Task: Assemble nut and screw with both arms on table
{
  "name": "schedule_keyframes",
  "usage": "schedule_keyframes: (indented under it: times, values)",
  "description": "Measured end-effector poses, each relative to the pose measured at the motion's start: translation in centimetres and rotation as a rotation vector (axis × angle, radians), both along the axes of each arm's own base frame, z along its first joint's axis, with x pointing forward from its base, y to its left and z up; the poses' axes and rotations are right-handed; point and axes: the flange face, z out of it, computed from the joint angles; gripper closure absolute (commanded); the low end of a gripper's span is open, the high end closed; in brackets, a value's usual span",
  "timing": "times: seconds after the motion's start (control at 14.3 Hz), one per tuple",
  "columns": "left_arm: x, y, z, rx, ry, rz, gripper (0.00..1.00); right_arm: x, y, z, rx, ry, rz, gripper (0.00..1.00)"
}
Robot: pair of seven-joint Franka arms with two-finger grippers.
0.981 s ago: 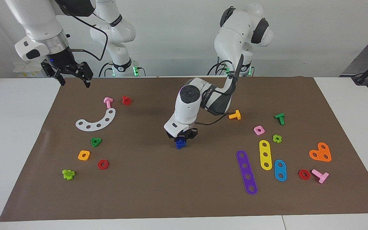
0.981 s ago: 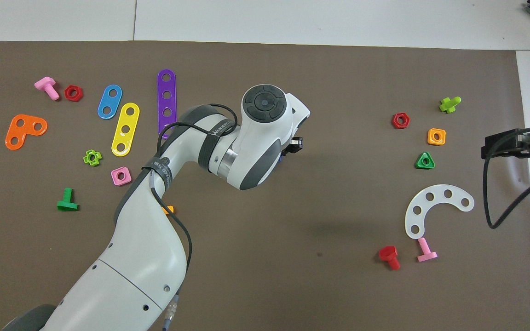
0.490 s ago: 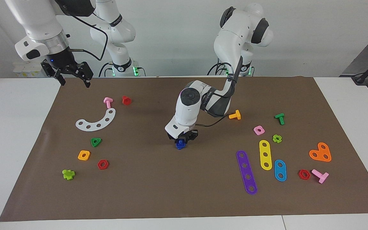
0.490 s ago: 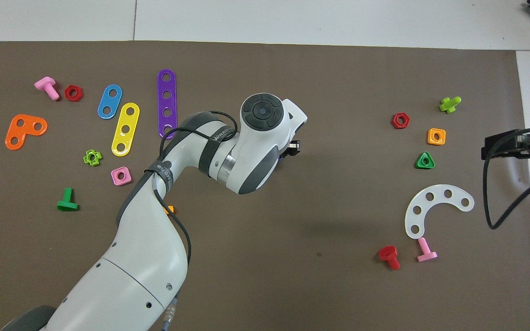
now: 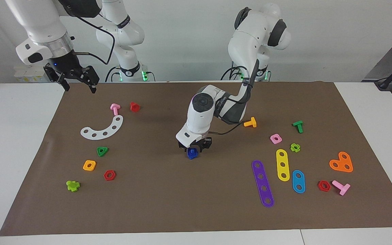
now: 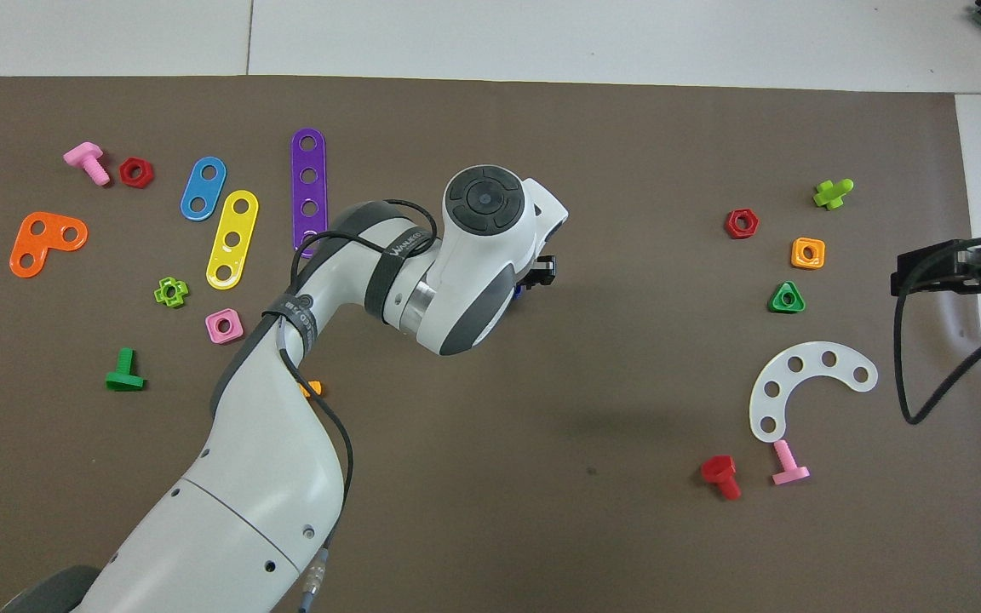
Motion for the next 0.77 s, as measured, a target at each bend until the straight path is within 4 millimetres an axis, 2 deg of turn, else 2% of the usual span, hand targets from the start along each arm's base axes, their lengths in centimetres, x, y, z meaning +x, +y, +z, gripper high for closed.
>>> schedule_keyframes:
  times: [0.14,0.28,0.56,0.77]
  values:
    - [1.5,1.2,1.8,-0.002,-0.010,0.024,0.26,0.0,0.0,0.0,0.000,0.000,0.000,0.00]
    - [3.8,4.1,3.7,0.002,-0.009,0.071,0.26,0.0,0.0,0.0,0.000,0.000,0.000,0.00]
    - [9.2,13.2,8.7,-0.002,-0.013,0.197,0.29,0.0,0.0,0.0,0.000,0.000,0.000,0.00]
    - [11.3,21.1,13.2,-0.005,-0.033,0.228,0.29,0.0,0.0,0.0,0.000,0.000,0.000,0.00]
